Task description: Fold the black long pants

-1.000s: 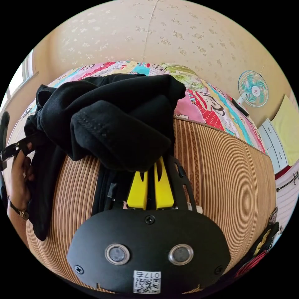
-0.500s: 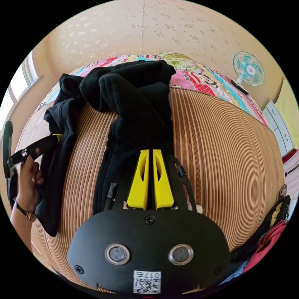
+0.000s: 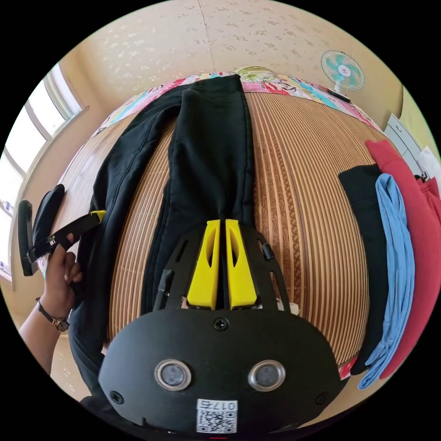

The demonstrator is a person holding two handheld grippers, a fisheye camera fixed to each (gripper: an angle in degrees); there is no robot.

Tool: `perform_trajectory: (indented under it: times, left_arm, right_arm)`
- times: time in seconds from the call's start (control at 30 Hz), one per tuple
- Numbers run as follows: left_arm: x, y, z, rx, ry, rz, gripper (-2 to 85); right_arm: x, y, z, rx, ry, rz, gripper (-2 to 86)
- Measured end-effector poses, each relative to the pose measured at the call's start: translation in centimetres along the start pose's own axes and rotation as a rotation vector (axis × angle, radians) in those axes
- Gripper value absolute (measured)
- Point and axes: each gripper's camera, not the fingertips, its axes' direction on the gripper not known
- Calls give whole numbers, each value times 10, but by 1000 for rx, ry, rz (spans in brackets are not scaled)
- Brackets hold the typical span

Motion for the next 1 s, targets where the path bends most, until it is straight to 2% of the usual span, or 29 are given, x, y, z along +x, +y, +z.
perform_trajectory:
  times: [0.13, 0.27, 0.33, 0.47, 0.53, 0.57, 0.63, 0.7, 0.8, 0.87, 1.0]
  left_arm:
    - [-18, 55, -27, 15, 89, -56, -7]
    - [-42, 60, -51, -94, 209, -91, 19]
    - [-51, 78, -82, -14, 254, -56, 48]
    - [-72, 166, -147, 193, 185, -39, 73]
    - [-75, 196, -142, 134, 167, -24, 67]
    - [-75, 208, -127, 23, 119, -22, 59]
    - [-73, 227, -134, 50, 100, 20, 50]
    - [-76, 235, -144, 31, 72, -28, 48]
    - [-67, 246, -168, 104, 109, -21, 43]
    - [-48, 249, -182, 165, 223, 33, 24]
    - [11, 239, -192, 127, 276, 186, 5]
  right_arm:
    - [9, 40, -24, -20, 4, -22, 34]
    - [26, 44, -52, -80, -37, -60, 39]
    - [49, 69, -99, 39, -142, -66, 48]
    - [93, 137, -144, 115, -244, -1, 73]
    - [116, 185, -149, 104, -237, 21, 87]
    - [121, 195, -149, 97, -221, 28, 90]
    - [140, 230, -149, 59, -169, 51, 100]
    - [154, 251, -153, 64, -214, 61, 102]
    - [171, 266, -153, 25, -283, 72, 86]
    - [180, 272, -158, 8, -311, 72, 54]
    - [184, 284, -202, 90, -421, 42, 39]
